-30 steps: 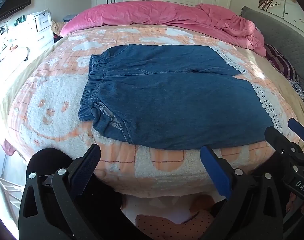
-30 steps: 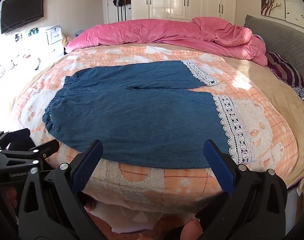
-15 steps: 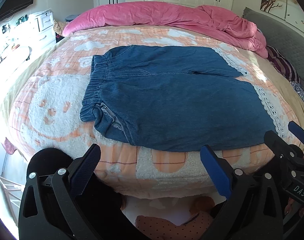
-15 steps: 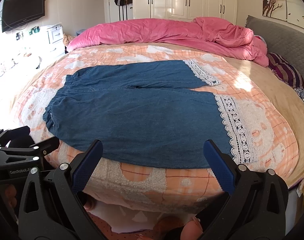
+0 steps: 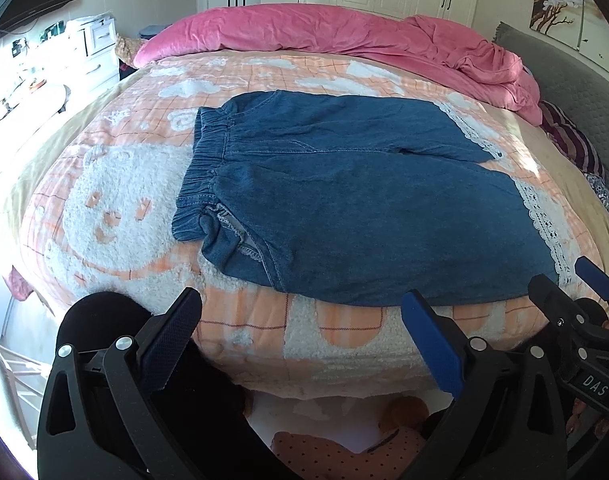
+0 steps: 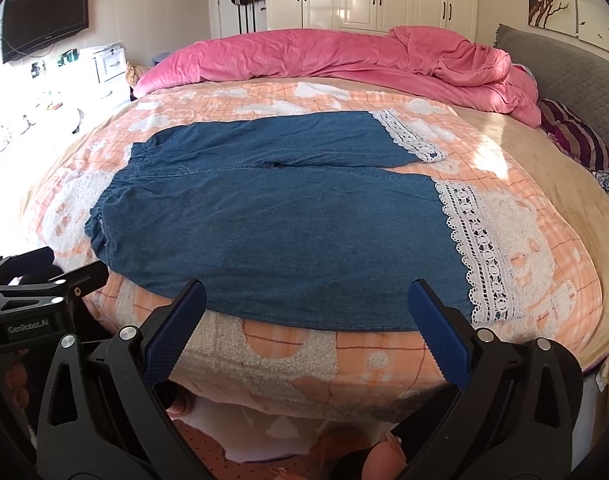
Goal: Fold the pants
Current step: 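Move both grippers toward the blue denim pants lying flat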
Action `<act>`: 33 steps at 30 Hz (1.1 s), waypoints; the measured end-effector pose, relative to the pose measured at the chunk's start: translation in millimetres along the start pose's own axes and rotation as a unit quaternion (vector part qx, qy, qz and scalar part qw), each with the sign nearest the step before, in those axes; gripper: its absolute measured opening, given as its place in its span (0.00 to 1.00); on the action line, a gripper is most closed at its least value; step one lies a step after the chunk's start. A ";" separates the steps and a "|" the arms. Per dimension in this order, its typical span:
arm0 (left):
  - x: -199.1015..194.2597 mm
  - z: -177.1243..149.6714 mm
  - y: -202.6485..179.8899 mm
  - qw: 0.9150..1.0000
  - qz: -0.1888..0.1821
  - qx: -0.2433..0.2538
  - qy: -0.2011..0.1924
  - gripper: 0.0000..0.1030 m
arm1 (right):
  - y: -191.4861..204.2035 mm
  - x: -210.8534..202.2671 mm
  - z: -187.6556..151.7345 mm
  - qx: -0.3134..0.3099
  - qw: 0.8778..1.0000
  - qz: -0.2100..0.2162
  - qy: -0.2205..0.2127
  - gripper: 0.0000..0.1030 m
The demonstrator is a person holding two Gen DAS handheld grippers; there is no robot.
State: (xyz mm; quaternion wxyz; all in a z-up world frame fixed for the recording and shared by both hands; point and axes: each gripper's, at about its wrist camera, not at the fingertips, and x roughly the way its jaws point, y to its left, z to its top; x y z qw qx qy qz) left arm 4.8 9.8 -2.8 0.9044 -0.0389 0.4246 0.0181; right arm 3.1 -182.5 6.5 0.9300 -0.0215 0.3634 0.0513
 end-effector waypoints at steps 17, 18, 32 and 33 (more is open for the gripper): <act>-0.1 -0.5 -0.3 1.000 0.006 0.000 -0.001 0.96 | 1.1 -3.0 2.6 -0.003 1.000 0.002 -0.003 0.92; -0.1 -0.3 -0.5 1.000 0.006 0.001 -0.001 0.96 | 1.6 -2.2 3.1 -0.004 1.000 0.002 -0.001 0.92; 13.1 13.9 3.6 1.000 0.005 -0.002 0.002 0.96 | 1.8 12.4 10.4 -0.004 1.000 0.008 0.007 0.92; 15.3 16.6 4.7 1.000 0.004 -0.002 0.002 0.96 | 0.8 15.6 14.0 -0.006 1.000 0.012 0.007 0.92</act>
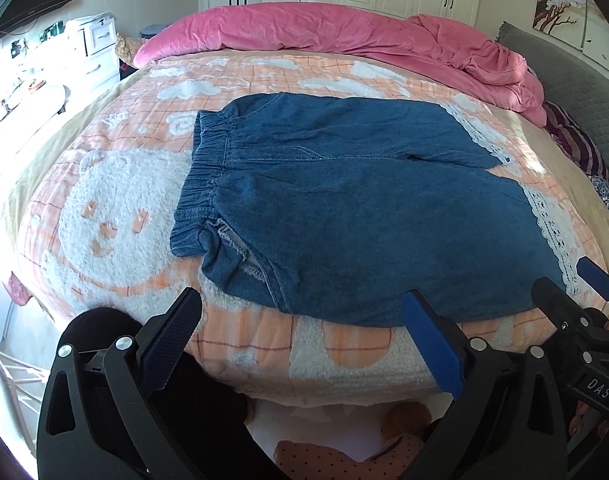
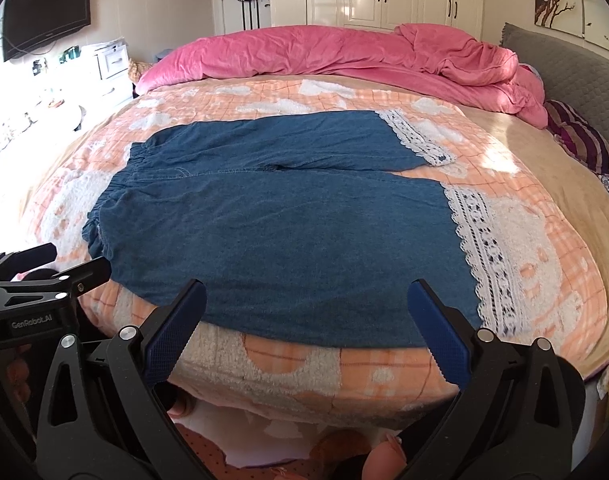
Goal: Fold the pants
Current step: 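Move both grippers toward the blue denim pants lying flat, then grasp the elastic waistband of the denim pants with both grippers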
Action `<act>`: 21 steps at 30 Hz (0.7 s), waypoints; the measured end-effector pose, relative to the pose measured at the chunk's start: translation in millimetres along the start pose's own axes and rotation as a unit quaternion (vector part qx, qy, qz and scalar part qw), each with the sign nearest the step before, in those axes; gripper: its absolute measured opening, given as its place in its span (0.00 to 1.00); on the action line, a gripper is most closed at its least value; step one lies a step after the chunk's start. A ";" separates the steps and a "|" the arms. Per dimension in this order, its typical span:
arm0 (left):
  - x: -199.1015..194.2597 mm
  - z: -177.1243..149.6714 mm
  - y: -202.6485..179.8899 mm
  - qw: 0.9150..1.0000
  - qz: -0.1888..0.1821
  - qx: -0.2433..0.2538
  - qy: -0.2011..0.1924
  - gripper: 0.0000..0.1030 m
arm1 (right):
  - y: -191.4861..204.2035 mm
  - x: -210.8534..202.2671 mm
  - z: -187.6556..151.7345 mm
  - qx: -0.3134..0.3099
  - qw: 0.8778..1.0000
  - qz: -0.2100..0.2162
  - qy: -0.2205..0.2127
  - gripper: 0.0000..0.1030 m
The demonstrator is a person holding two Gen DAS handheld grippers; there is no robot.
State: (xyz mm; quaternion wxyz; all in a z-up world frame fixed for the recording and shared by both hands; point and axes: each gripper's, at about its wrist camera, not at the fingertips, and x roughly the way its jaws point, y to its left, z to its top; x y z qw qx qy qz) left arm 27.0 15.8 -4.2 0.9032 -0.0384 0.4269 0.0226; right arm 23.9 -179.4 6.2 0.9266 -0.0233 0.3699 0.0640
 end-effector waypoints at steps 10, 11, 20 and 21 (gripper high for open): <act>34.9 60.3 43.2 1.000 0.015 -0.007 -0.011 0.96 | 12.3 59.3 53.5 -0.062 0.996 0.062 0.034 0.92; 40.7 69.9 52.5 1.000 0.021 -0.012 -0.013 0.96 | 13.1 65.7 58.4 -0.062 0.995 0.070 0.041 0.92; 97.0 140.1 119.3 0.997 0.063 -0.046 -0.004 0.96 | 28.4 141.2 129.7 -0.120 0.986 0.089 0.075 0.92; 109.2 149.8 126.0 0.997 0.057 -0.050 0.005 0.96 | 28.5 147.9 135.5 -0.122 0.985 0.096 0.080 0.92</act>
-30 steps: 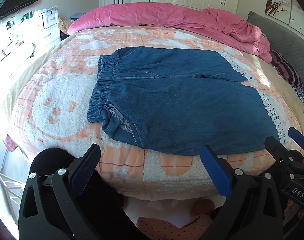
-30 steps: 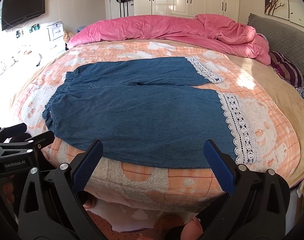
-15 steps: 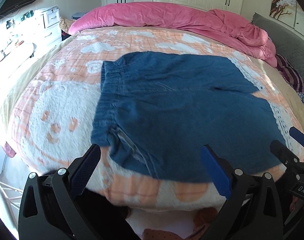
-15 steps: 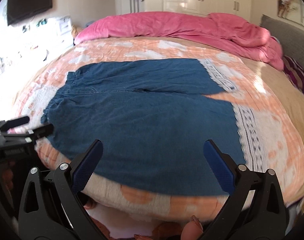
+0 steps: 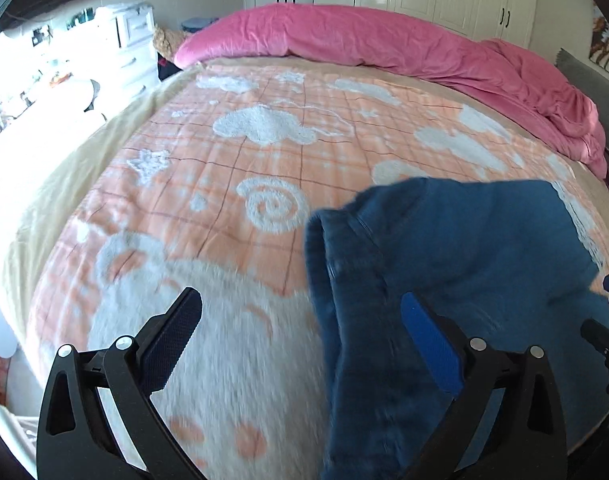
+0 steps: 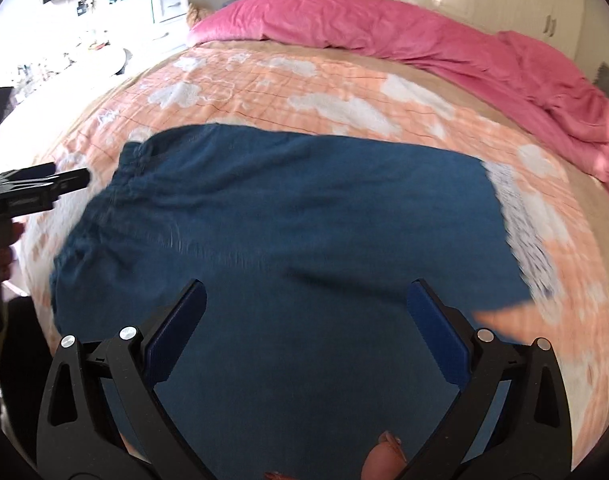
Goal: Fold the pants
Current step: 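Grasp the elastic waistband of the denim pants with both grippers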
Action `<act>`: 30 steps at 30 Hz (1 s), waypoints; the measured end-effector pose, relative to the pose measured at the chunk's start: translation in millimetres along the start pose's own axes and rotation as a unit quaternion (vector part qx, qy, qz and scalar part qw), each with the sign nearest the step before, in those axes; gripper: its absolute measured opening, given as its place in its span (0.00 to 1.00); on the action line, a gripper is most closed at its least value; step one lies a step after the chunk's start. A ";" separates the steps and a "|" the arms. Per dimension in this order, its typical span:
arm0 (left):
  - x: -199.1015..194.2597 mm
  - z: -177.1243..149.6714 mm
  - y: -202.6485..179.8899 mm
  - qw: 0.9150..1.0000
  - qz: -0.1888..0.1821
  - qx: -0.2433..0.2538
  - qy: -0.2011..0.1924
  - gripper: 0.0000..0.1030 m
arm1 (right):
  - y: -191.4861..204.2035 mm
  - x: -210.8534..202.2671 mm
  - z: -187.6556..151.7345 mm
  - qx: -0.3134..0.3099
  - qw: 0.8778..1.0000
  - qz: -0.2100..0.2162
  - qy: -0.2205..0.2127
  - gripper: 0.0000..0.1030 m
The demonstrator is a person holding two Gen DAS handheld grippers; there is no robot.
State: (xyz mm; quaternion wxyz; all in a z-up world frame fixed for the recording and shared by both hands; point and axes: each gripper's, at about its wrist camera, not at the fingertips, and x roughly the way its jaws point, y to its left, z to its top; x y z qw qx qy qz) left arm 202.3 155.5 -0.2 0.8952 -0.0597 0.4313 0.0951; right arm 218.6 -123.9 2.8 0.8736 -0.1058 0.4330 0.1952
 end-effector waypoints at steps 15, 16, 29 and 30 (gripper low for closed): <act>87.1 28.0 -11.4 0.992 -0.120 0.029 0.017 0.56 | 14.2 120.6 121.9 -0.188 0.981 -0.009 0.048 0.92; 87.0 27.1 -15.1 0.992 -0.118 0.038 0.017 0.47 | 15.8 125.2 125.5 -0.197 0.979 -0.017 0.045 0.92; 40.5 18.4 -17.6 0.986 -0.130 0.068 -0.079 0.27 | 51.0 174.8 129.9 -0.280 0.956 0.055 0.065 0.65; 40.2 16.8 -20.1 0.986 -0.123 0.074 -0.081 0.27 | 50.8 174.2 128.2 -0.273 0.957 0.075 0.065 0.44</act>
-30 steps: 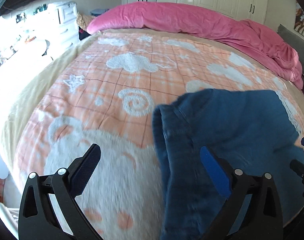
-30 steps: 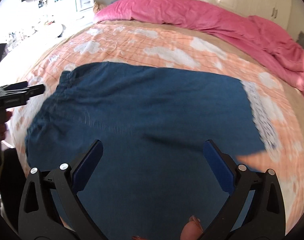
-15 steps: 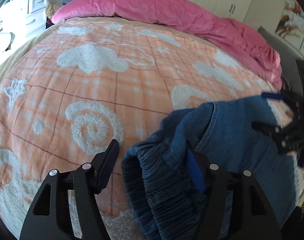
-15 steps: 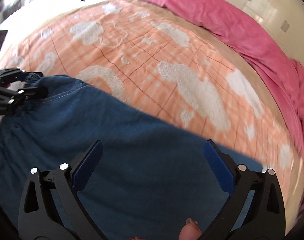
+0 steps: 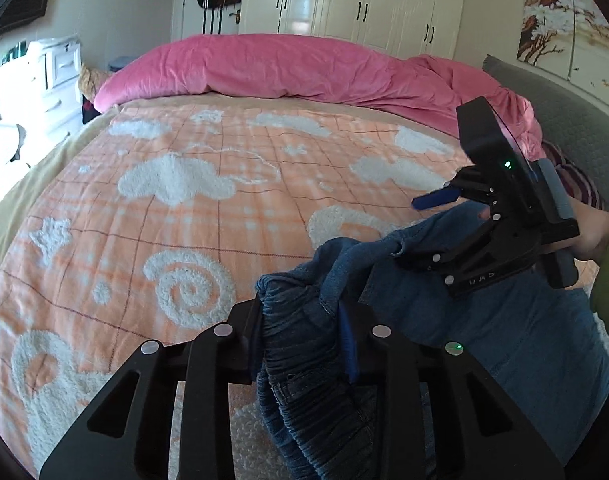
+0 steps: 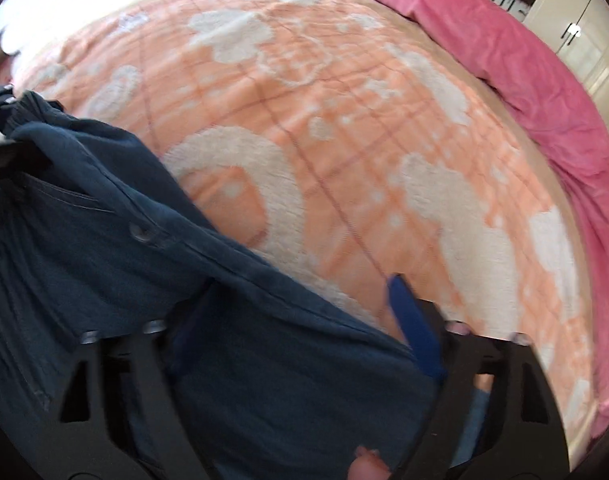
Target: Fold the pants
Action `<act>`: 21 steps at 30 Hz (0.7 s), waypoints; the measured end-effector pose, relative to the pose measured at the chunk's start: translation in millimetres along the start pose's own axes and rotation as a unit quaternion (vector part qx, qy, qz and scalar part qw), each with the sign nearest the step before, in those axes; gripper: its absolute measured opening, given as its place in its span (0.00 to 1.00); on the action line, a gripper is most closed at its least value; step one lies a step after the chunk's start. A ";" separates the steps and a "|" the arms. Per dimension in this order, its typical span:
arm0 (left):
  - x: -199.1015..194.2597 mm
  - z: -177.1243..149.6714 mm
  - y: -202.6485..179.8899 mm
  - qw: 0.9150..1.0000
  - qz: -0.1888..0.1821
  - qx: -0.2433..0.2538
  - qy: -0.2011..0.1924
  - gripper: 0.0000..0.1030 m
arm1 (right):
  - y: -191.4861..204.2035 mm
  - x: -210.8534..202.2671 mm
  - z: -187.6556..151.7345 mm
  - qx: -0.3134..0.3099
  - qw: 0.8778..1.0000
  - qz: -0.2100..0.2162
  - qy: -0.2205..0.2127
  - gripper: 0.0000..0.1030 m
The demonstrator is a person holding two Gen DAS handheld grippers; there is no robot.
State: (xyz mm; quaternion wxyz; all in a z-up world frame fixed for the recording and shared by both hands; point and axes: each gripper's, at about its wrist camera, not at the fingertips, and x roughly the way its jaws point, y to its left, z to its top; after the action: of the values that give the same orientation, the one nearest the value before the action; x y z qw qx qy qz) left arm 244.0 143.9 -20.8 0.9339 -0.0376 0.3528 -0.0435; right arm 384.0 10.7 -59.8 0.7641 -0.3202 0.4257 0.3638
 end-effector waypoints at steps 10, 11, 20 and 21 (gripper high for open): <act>-20.0 -7.6 -13.6 0.999 0.036 0.031 -0.015 0.28 | 21.6 -71.4 -38.3 0.047 0.996 0.024 -0.073 0.03; -23.8 -8.3 -16.1 0.999 0.039 0.032 -0.017 0.28 | 26.9 -87.9 -45.5 0.057 0.994 0.024 -0.088 0.03; -87.8 -45.9 -50.7 0.996 0.047 0.058 -0.045 0.31 | 88.9 -155.2 -101.6 0.087 0.989 0.013 -0.123 0.03; -96.2 -52.6 -51.9 0.996 0.045 0.059 -0.041 0.32 | 95.8 -159.2 -108.3 0.088 0.988 0.015 -0.124 0.03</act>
State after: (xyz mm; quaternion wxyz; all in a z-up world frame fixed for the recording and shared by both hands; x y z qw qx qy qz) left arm 134.5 100.7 8.2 0.9493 0.0317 0.3120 -0.0205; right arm 200.0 -70.1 16.8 0.8308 -0.1975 0.3626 0.3733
